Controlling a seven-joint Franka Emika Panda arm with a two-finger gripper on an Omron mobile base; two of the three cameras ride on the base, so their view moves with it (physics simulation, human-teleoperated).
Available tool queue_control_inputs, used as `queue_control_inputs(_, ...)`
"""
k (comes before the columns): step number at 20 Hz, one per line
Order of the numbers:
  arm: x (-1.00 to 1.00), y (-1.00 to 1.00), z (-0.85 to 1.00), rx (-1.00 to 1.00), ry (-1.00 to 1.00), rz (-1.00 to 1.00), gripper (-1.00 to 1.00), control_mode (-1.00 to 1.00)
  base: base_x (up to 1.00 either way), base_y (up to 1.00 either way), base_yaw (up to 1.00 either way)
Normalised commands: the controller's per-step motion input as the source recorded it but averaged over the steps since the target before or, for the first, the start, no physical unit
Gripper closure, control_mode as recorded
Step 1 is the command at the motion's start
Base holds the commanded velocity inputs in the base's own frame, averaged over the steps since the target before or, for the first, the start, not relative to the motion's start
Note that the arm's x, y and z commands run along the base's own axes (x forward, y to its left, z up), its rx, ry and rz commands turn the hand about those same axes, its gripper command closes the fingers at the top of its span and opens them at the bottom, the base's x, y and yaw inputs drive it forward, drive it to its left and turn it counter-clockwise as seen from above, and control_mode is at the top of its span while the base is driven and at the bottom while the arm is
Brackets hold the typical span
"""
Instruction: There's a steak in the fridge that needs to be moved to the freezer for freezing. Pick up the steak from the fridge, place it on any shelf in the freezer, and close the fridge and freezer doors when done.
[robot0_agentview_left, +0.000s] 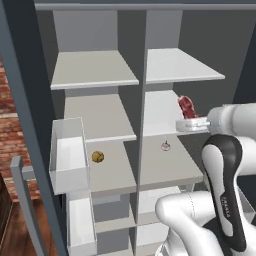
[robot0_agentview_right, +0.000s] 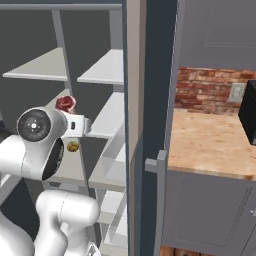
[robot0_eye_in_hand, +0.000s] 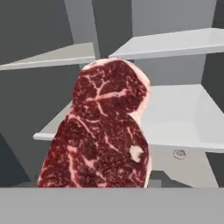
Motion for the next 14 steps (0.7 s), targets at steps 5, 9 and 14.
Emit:
queue_control_inputs(5, -0.39, 0.68, 0.48, 0.01, 0.0, 0.18, 1.0, -1.0, 0.0, 0.0, 0.0)
queue_control_inputs(9, -0.11, 0.64, 0.67, -0.08, -0.01, 0.14, 1.0, -1.0, 0.0, 0.0, 0.0)
queue_control_inputs(14, 0.01, 0.59, 0.45, -0.13, -0.01, 0.04, 1.0, -1.0, 0.0, 0.0, 0.0)
